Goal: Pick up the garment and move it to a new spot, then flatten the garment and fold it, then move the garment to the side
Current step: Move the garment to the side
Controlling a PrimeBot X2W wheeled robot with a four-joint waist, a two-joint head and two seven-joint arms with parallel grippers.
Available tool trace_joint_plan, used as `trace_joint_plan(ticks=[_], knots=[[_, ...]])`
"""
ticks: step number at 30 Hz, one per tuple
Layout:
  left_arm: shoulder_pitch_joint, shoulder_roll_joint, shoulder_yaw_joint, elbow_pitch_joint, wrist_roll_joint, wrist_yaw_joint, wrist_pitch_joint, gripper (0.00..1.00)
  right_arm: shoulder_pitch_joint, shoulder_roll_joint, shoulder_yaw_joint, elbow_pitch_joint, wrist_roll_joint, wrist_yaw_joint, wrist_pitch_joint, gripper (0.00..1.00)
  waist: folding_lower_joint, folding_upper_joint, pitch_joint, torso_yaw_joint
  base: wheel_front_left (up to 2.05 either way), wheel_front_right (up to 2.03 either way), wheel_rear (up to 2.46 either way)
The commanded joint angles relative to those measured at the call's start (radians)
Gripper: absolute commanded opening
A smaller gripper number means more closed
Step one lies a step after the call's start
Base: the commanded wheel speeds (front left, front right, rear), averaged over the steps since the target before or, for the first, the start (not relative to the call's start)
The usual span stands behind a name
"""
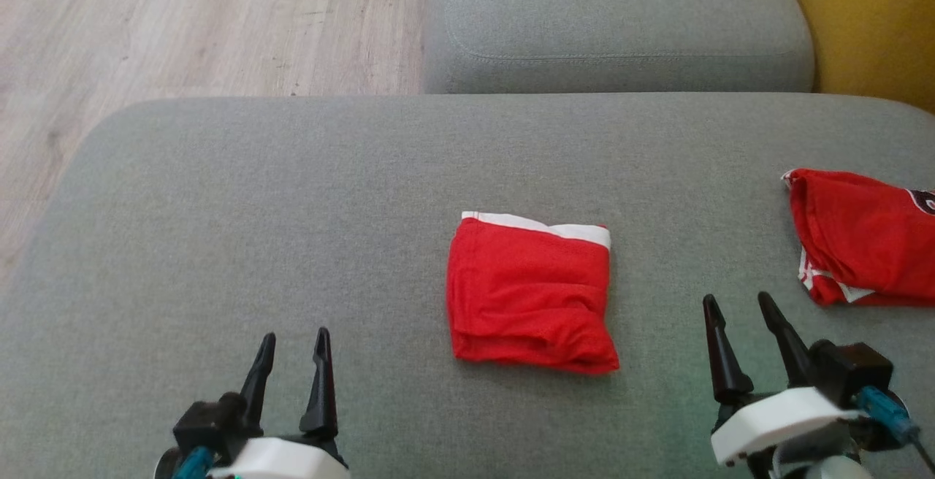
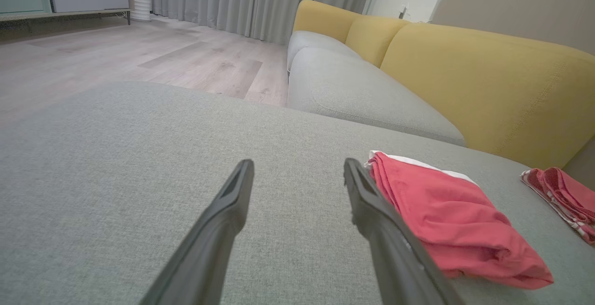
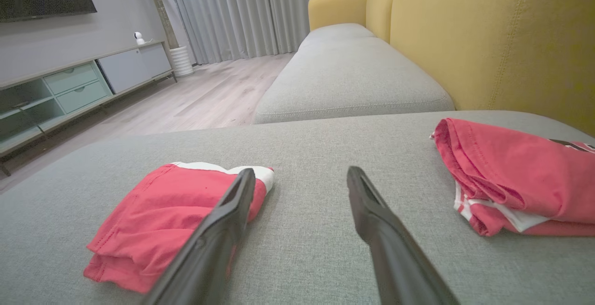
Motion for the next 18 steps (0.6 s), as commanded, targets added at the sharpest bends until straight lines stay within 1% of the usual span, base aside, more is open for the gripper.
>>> trace_joint_plan(ticks=[1,11,15,18], knots=[[-0.035,0.005,0.05,-0.026,0.015,0.0,-0.012,1.0,-0.012,-0.005,0.021,-0.038,-0.004,0.007,0.002,1.0,0.0,-0.0001,0.001,0.002,0.0,0.0,0.0],[-0.037,0.0,0.049,-0.03,0.022,0.001,-0.012,1.0,-0.029,-0.005,0.013,-0.027,0.004,0.007,0.027,1.0,0.0,-0.0001,0.012,0.025,0.0,0.0,0.0],[-0.043,-0.004,0.046,-0.029,0.024,-0.001,-0.012,1.0,-0.089,-0.005,0.005,-0.022,0.007,0.007,0.067,1.0,0.0,-0.0001,0.023,0.046,0.0,0.0,0.0],[-0.047,-0.01,0.044,-0.027,0.025,-0.004,-0.012,1.0,-0.153,-0.005,0.001,-0.001,0.0,0.007,0.12,1.0,0.0,-0.0001,0.032,0.07,0.0,0.0,0.0]])
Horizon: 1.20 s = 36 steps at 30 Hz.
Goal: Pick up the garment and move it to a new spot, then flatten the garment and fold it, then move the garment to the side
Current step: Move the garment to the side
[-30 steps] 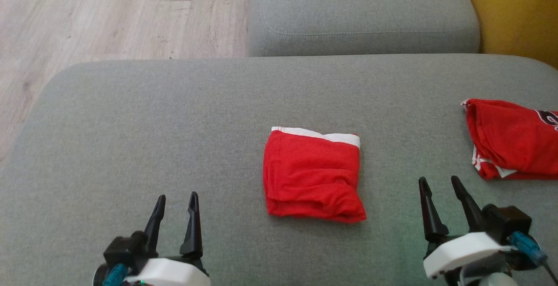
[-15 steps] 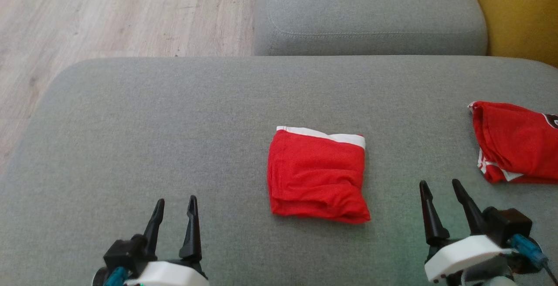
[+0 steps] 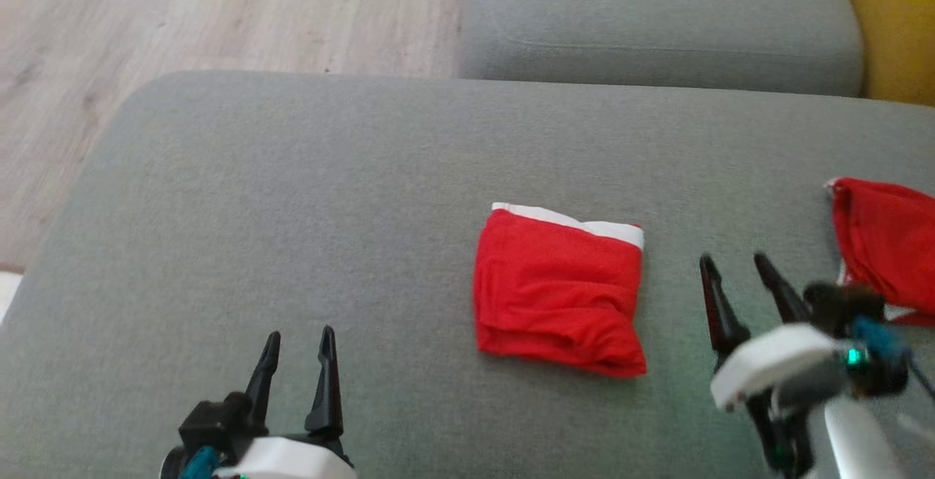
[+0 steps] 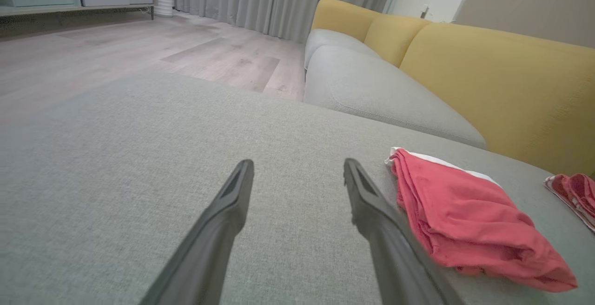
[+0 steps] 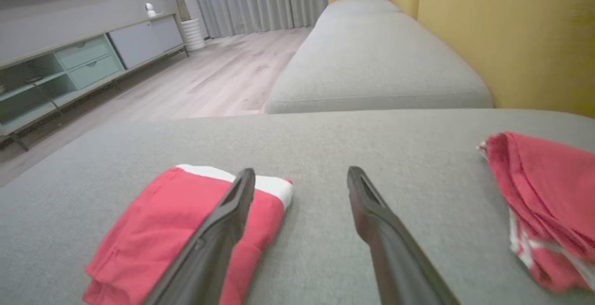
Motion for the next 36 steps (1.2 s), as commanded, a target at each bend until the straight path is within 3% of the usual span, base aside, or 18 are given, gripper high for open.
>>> trace_joint_plan(ticks=[1,8,14,20,22,23,25,31,36], knots=[[-0.051,-0.001,0.037,-0.026,0.009,-0.006,-0.012,1.0,-0.097,-0.005,0.018,-0.019,0.001,0.007,0.028,1.0,0.0,-0.0001,0.011,0.023,0.0,0.0,0.0],[-0.061,-0.034,0.028,-0.005,0.012,-0.02,-0.012,1.0,-0.215,-0.005,-0.032,0.145,0.007,0.007,0.165,1.0,0.0,-0.0001,0.05,0.123,0.0,0.0,0.0],[-0.063,-0.056,0.04,0.011,0.026,-0.034,-0.012,1.0,-0.248,-0.005,-0.057,0.28,0.031,0.007,0.196,1.0,0.0,-0.0001,0.087,0.191,0.0,0.0,0.0],[-0.058,-0.072,0.059,0.019,0.045,-0.05,-0.012,1.0,-0.268,-0.005,-0.018,0.372,0.036,0.007,0.219,1.0,0.0,-0.0001,0.104,0.214,0.0,0.0,0.0],[-0.056,-0.077,0.067,0.019,0.052,-0.053,-0.012,1.0,-0.278,-0.005,-0.009,0.386,0.037,0.007,0.215,0.44,0.0,-0.0001,0.109,0.209,0.0,0.0,0.0],[-0.055,-0.079,0.069,0.018,0.055,-0.054,-0.012,1.0,-0.282,-0.005,-0.006,0.388,0.036,0.007,0.206,0.35,0.0,-0.0001,0.111,0.204,0.0,0.0,0.0],[-0.053,-0.081,0.072,0.017,0.062,-0.057,-0.012,1.0,-0.292,-0.005,0.002,0.387,0.025,0.007,0.189,0.0,0.0,-0.0001,0.116,0.185,0.0,0.0,0.0],[-0.053,-0.089,0.084,0.008,0.07,-0.064,-0.012,1.0,-0.317,-0.006,0.027,0.345,-0.019,0.007,0.164,0.0,0.0,-0.0001,0.14,0.103,0.0,0.0,0.0],[-0.064,-0.099,0.093,-0.004,0.078,-0.078,-0.012,1.0,-0.317,-0.029,0.042,0.258,-0.051,0.007,0.175,0.0,0.0,-0.0001,0.166,-0.02,0.0,0.0,0.0]])
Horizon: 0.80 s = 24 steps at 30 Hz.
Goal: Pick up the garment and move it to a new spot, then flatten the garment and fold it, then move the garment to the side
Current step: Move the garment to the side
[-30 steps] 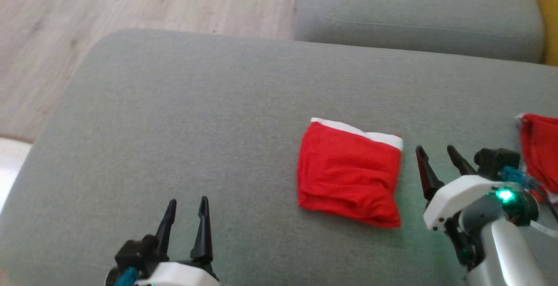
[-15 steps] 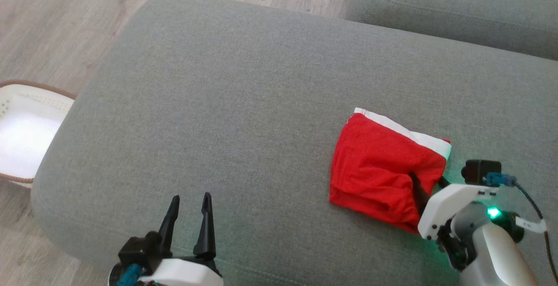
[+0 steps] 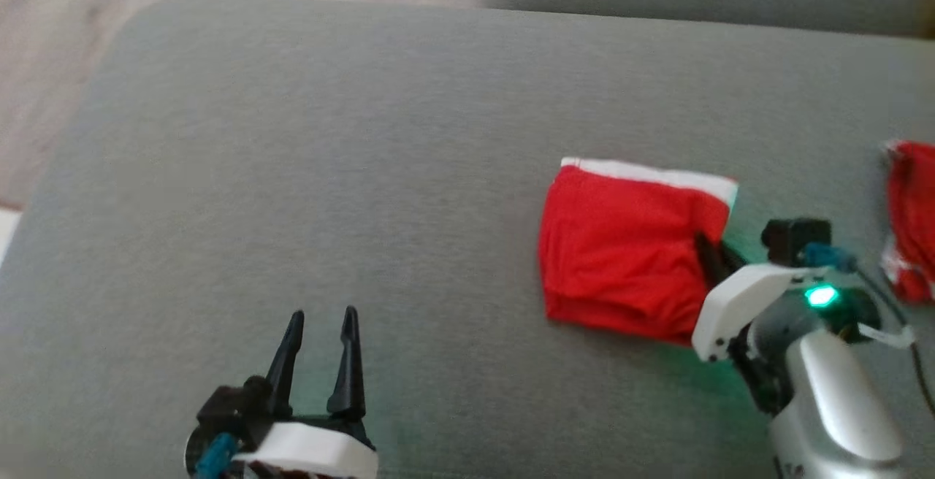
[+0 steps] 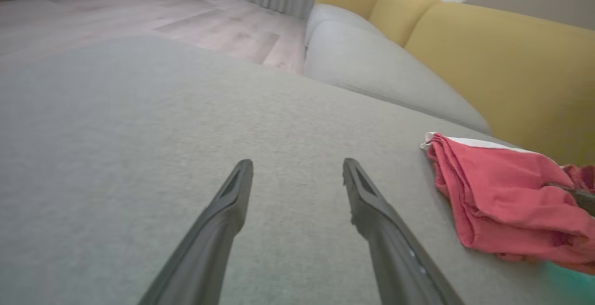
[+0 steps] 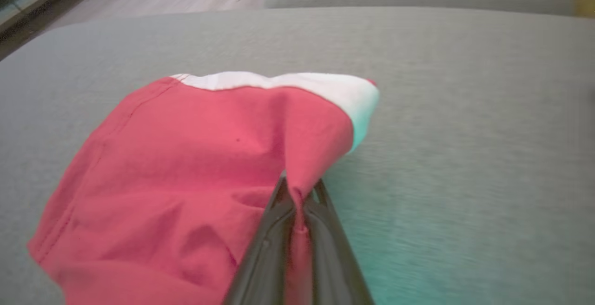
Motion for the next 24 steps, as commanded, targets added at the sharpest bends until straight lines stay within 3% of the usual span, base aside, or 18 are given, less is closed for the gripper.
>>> trace_joint_plan(ticks=[1,8,13,18,24], knots=[[-0.049,-0.003,0.036,-0.036,0.011,-0.001,-0.009,1.0,-0.033,-0.024,0.018,-0.049,-0.006,0.007,0.0,0.0,-0.0001,0.0,0.027,-0.087,0.0,0.0,0.0],[-0.095,0.004,0.028,-0.052,0.035,-0.005,-0.004,1.0,0.001,-0.08,0.004,-0.209,0.0,0.007,0.047,0.0,-0.0001,0.0,0.068,-0.258,0.0,0.0,0.0],[-0.129,0.013,0.019,-0.059,0.047,-0.007,0.011,1.0,0.016,-0.085,-0.012,-0.281,0.004,0.007,0.073,0.0,-0.0001,0.0,0.094,-0.336,0.0,0.0,0.0],[-0.151,0.021,0.015,-0.061,0.054,-0.008,0.022,1.0,0.003,-0.08,-0.017,-0.294,-0.004,0.007,0.08,0.0,-0.0001,0.0,0.111,-0.359,0.0,0.0,0.0],[-0.162,0.031,0.013,-0.066,0.056,-0.007,0.029,1.0,-0.062,-0.119,-0.007,-0.288,-0.018,0.007,0.099,0.0,-0.0001,0.0,0.124,-0.333,0.0,0.0,0.0]])
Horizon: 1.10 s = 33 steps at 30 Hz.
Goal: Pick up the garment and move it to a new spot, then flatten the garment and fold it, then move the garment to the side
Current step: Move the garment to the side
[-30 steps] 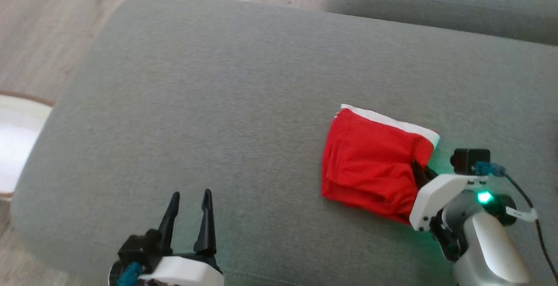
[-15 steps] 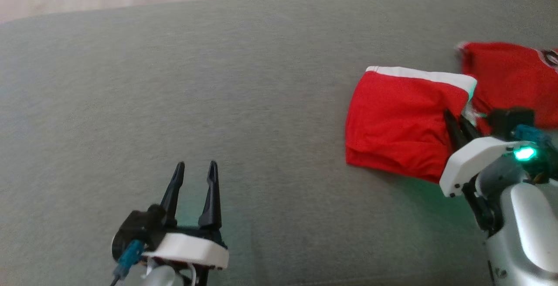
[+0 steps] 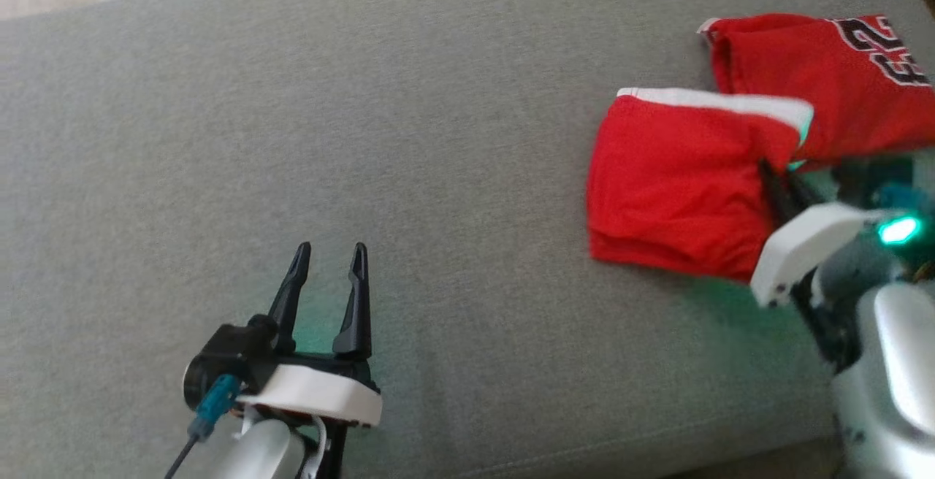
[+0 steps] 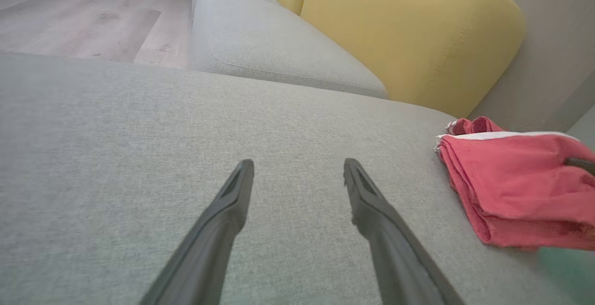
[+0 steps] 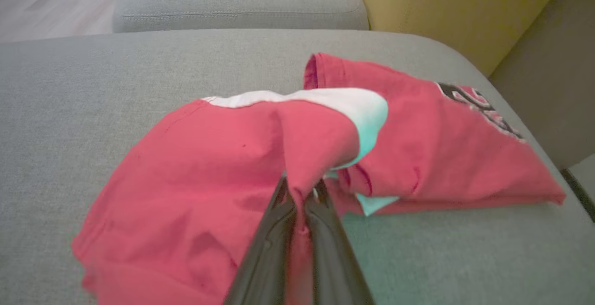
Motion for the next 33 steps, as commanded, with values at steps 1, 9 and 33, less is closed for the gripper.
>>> trace_joint_plan(ticks=[1,9,33], knots=[[-0.035,0.019,0.025,-0.035,0.011,0.002,-0.003,1.0,-0.078,-0.05,0.023,-0.033,-0.013,0.007,0.017,0.0,-0.0001,0.0,0.006,0.023,0.0,0.0,0.0],[-0.033,0.019,0.028,-0.043,0.007,0.01,-0.005,1.0,-0.177,-0.251,0.008,0.02,-0.017,0.007,0.111,0.0,-0.0001,0.0,0.032,0.114,0.0,0.0,0.0],[-0.062,0.015,0.003,-0.056,0.02,0.015,-0.002,1.0,-0.316,-0.485,-0.162,0.267,-0.097,0.007,0.13,1.0,-0.0001,0.0,0.105,0.212,0.0,0.0,0.0]])
